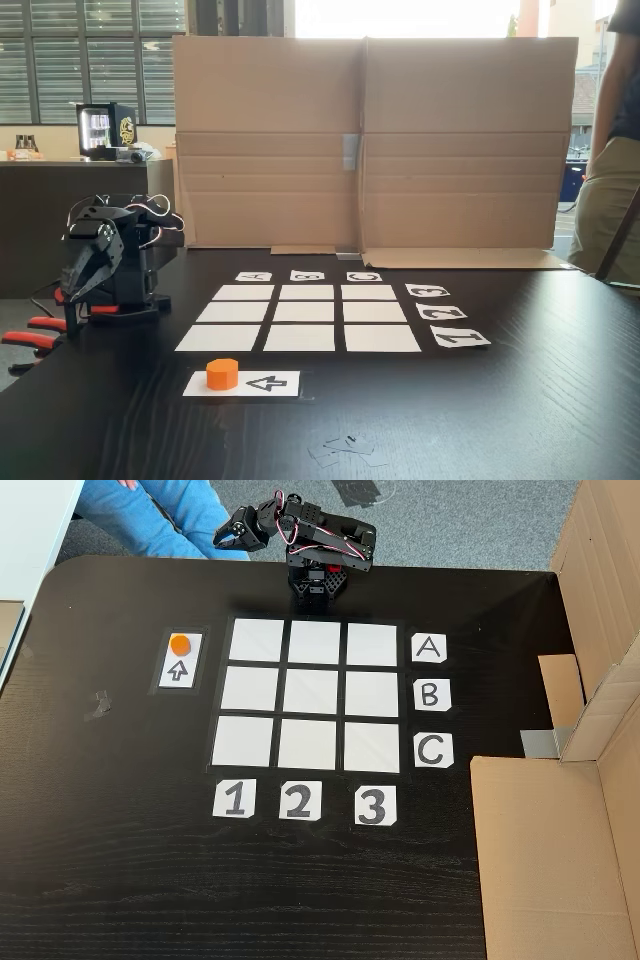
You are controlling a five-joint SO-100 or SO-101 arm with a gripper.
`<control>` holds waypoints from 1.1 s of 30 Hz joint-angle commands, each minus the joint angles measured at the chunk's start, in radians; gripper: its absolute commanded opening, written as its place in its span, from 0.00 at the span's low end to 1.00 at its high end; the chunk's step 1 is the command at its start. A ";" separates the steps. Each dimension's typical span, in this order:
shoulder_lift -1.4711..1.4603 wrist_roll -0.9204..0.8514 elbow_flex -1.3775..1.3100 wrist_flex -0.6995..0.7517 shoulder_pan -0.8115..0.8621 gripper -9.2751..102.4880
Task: Pick up the round, orange token and place it in the grid on square B2.
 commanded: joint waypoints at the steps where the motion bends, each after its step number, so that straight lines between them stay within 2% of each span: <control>1: 0.006 0.005 -0.005 0.002 0.003 0.07; 29: 0.003 -0.026 -0.005 -0.005 -0.038 0.07; 33: -0.118 -0.054 -0.098 0.072 -0.075 0.07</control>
